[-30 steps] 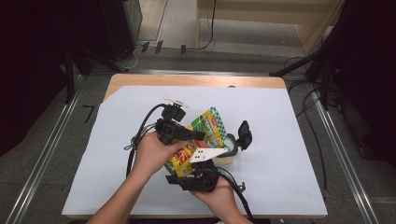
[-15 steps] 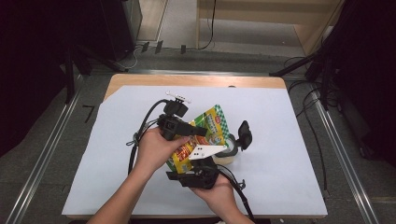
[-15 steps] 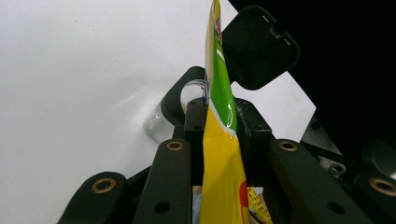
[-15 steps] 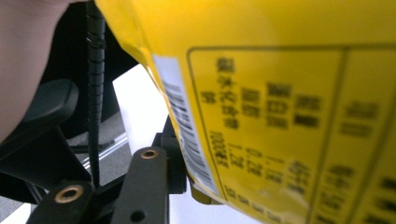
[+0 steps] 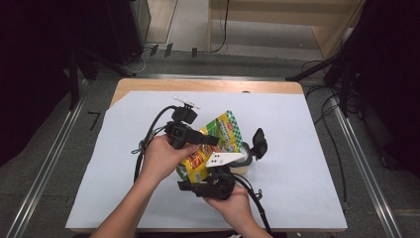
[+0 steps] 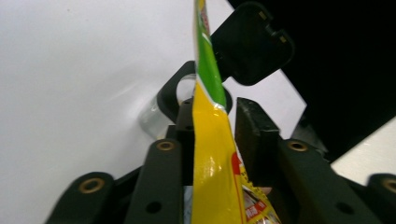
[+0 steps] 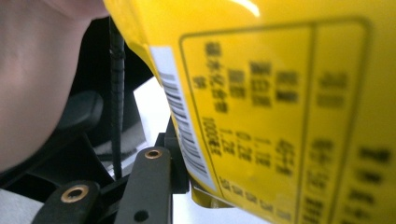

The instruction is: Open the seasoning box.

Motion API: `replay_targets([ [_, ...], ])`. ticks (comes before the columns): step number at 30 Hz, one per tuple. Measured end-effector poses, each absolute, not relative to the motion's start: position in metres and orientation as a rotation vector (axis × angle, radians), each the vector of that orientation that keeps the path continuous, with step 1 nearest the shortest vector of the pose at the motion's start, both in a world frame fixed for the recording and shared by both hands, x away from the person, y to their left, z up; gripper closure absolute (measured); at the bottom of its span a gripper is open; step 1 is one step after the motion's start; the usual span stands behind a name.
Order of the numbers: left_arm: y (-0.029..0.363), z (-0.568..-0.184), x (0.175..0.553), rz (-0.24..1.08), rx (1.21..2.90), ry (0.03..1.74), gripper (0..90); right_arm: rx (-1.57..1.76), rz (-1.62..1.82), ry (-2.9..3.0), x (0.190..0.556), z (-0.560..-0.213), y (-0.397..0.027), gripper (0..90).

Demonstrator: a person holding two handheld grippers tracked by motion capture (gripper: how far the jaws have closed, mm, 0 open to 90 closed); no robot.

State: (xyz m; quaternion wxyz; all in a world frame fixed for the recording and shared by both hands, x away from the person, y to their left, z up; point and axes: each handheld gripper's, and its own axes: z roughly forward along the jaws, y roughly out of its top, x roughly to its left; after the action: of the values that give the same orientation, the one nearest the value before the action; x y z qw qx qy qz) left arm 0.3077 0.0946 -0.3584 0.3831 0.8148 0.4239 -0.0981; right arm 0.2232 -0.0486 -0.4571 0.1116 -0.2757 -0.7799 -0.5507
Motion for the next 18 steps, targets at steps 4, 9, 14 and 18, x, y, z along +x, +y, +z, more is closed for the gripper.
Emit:
replay_targets([
  [4,0.0908,-0.3581,0.306,-0.21,2.11,1.078,80.2,-0.799,-1.602,-2.313,0.222,-0.4574,-0.0475,67.0],
  [9,0.0904,-0.3532,0.3036,-0.179,2.111,1.061,83.3,-0.74,-1.573,-2.445,0.2213,-0.4525,-0.0454,62.1],
  [14,0.0891,-0.3532,0.3027,-0.166,2.119,1.059,85.3,-0.715,-1.551,-2.545,0.2168,-0.4515,-0.0417,60.5],
  [18,0.0864,-0.3536,0.3017,-0.152,2.122,1.059,85.3,-0.737,-1.532,-2.591,0.215,-0.4524,-0.04,62.9],
])
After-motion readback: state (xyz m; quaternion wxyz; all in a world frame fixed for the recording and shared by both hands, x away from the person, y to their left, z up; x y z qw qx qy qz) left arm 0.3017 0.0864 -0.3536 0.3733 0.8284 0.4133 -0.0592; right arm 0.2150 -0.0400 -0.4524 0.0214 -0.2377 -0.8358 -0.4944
